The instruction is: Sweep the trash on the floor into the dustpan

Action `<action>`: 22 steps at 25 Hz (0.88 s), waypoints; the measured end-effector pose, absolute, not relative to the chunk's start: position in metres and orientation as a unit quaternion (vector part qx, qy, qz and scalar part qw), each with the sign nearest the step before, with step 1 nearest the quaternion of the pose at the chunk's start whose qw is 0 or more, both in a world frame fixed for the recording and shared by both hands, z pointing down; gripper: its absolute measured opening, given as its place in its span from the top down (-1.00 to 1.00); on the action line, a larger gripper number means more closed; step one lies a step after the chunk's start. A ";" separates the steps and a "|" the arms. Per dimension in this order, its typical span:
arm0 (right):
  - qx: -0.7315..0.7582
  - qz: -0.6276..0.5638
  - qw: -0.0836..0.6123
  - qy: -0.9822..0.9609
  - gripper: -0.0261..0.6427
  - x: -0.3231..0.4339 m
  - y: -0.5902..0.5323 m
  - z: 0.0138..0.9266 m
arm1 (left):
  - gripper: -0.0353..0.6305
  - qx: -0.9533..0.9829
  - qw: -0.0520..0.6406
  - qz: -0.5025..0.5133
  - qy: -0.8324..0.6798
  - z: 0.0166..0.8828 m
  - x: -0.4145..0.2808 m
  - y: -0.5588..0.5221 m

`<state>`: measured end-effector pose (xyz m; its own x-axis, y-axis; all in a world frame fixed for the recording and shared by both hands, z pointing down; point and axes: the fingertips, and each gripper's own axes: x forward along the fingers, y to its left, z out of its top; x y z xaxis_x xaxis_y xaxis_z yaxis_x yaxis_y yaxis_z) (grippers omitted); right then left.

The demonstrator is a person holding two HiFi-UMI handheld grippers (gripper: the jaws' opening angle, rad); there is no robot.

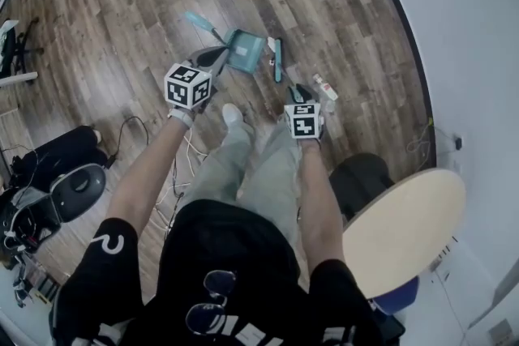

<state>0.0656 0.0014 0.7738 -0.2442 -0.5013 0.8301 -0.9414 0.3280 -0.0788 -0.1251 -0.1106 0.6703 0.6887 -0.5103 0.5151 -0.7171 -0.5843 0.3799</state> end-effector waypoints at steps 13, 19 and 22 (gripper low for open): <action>0.501 0.346 0.283 -0.741 0.65 -0.015 -0.026 0.751 | 0.90 0.854 0.300 0.158 -0.394 0.660 -0.196 -0.114; 0.508 0.326 0.280 -0.747 0.66 -0.020 -0.046 0.729 | 0.90 0.846 0.303 0.150 -0.413 0.654 -0.222 -0.116; 0.521 0.311 0.282 -0.743 0.66 -0.008 -0.052 0.714 | 0.90 0.846 0.303 0.147 -0.412 0.649 -0.222 -0.116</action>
<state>-0.0080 -0.0523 0.7140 -0.2985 -0.5989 0.7431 -0.9498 0.2631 -0.1695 -0.2216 -0.1159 0.6491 0.6165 -0.6085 0.4997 -0.7873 -0.4758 0.3921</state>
